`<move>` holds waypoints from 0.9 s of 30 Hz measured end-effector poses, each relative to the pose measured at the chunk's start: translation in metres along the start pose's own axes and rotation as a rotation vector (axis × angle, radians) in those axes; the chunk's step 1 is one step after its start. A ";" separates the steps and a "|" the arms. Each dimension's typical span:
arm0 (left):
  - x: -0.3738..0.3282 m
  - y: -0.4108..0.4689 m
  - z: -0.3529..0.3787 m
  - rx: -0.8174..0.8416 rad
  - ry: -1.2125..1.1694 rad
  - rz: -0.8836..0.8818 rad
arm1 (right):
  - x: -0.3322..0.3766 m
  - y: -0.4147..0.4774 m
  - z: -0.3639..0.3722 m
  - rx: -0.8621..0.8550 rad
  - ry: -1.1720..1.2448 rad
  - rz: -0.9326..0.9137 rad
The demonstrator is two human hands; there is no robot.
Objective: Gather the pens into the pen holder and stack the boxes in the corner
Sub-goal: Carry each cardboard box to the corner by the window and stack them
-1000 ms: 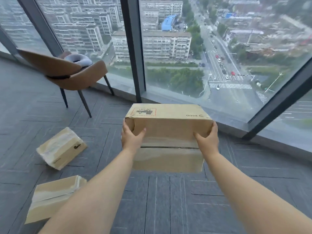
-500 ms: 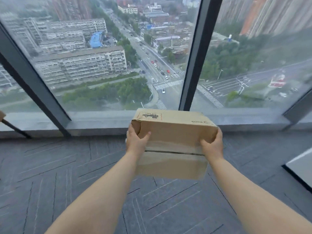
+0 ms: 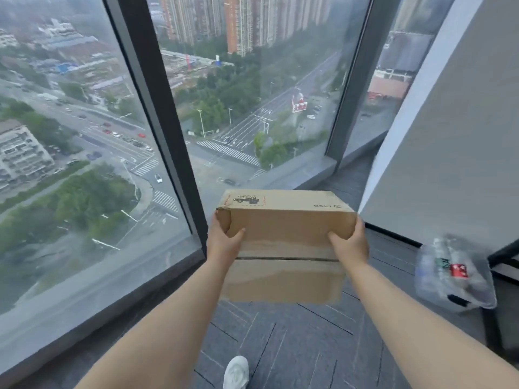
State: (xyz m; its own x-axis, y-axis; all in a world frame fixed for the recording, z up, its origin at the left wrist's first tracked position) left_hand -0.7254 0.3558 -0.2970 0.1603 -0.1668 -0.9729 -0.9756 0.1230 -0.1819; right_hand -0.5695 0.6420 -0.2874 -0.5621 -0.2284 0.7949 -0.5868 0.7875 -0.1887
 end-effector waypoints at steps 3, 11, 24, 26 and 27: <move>-0.012 0.051 0.031 0.103 0.055 -0.007 | 0.003 0.029 -0.003 -0.098 0.010 0.078; -0.040 0.146 0.095 0.283 0.037 0.003 | 0.012 0.082 -0.004 -0.271 0.022 0.187; -0.050 0.250 0.195 0.359 0.100 -0.010 | 0.002 0.207 0.005 -0.242 0.036 0.256; -0.053 0.270 0.221 0.363 0.094 0.006 | -0.002 0.240 0.005 -0.221 0.038 0.272; -0.054 0.281 0.236 0.362 0.098 0.001 | -0.004 0.257 0.004 -0.212 0.043 0.279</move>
State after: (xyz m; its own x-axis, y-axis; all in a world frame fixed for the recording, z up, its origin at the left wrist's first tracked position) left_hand -0.9723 0.6303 -0.3295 0.1268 -0.2574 -0.9579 -0.8569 0.4580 -0.2365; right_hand -0.7203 0.8429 -0.3418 -0.6559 0.0331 0.7541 -0.2773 0.9186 -0.2815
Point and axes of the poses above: each hand's wrist, its own y-axis towards the middle knuckle, its own z-axis out of the palm, x = y × z, the point moved 10 cm from there along y, towards the middle knuckle, and after that the axes turned 11 degrees about -y, right-handed, at the moved point
